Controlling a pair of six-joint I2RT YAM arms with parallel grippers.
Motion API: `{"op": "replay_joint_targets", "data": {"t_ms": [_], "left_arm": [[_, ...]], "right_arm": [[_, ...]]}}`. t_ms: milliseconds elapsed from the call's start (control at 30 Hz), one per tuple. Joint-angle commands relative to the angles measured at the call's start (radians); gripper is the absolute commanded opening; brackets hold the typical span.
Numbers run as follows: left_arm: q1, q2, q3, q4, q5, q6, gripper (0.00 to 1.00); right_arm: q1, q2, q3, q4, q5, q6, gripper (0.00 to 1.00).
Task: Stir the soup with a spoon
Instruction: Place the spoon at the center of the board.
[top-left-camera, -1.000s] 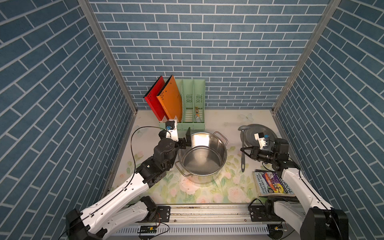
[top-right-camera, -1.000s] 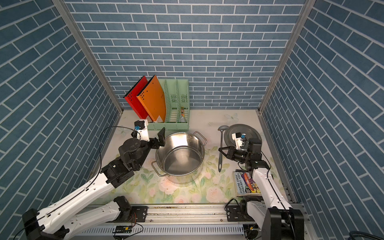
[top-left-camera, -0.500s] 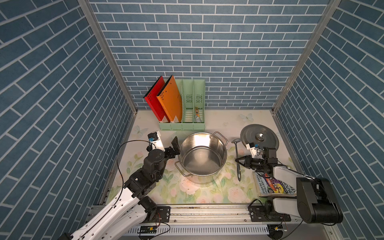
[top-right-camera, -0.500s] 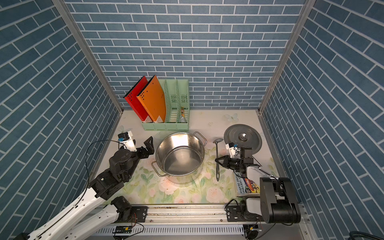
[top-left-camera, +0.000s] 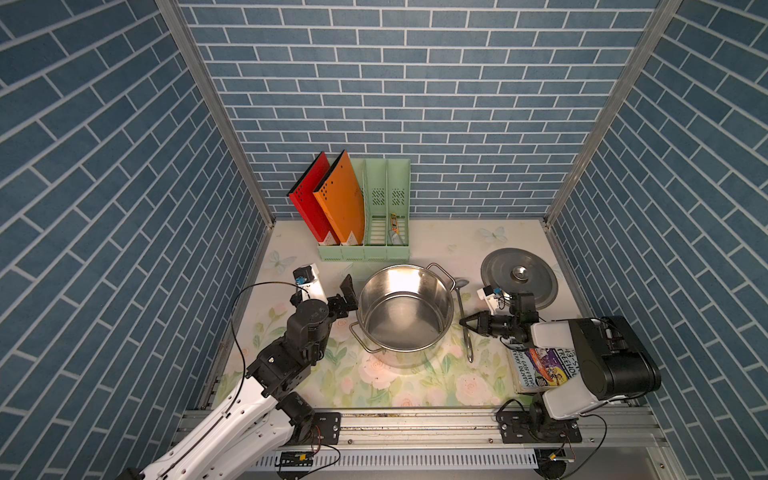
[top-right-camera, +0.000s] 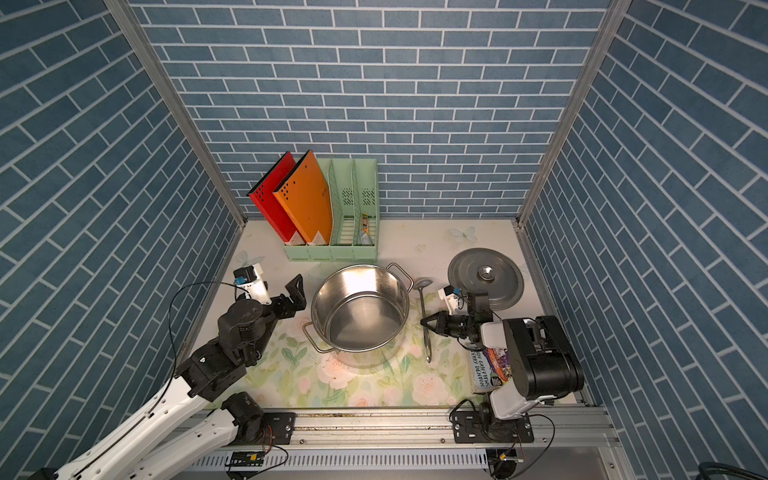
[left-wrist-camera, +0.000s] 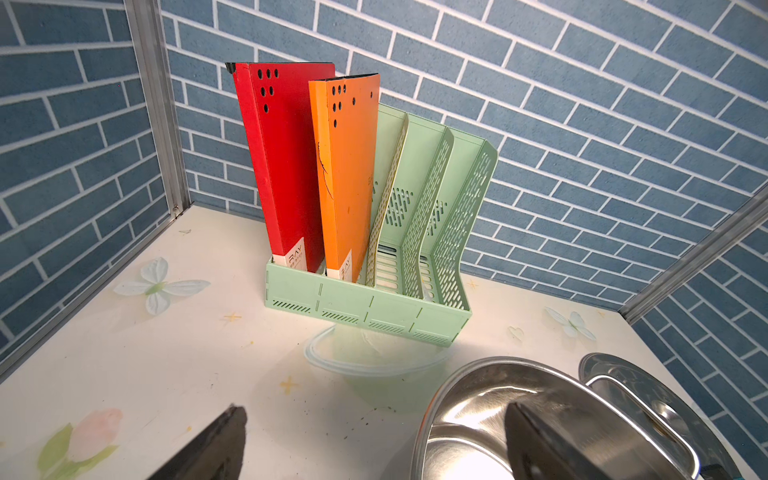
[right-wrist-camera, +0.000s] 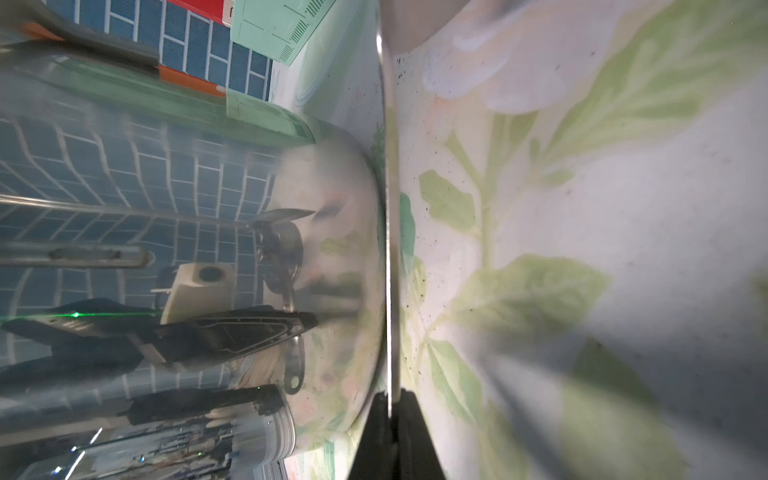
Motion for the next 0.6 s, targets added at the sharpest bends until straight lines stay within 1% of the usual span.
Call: {"op": "replay_joint_targets", "data": {"t_ms": [0,333,567], "left_arm": [[0.007,-0.009,0.001,-0.016,-0.023,0.011,1.0],[0.008,-0.009,0.004,-0.017,-0.031,0.014,1.0],[0.008,-0.009,0.004,-0.031,-0.05,0.017,1.0]], "right_arm": [[0.007,0.029,0.019,0.046,-0.014,-0.061,0.0],[0.007,0.081,0.029,0.005,0.019,-0.108,0.01],[0.007,0.083,0.037,-0.03,0.069,-0.134,0.14]]}}
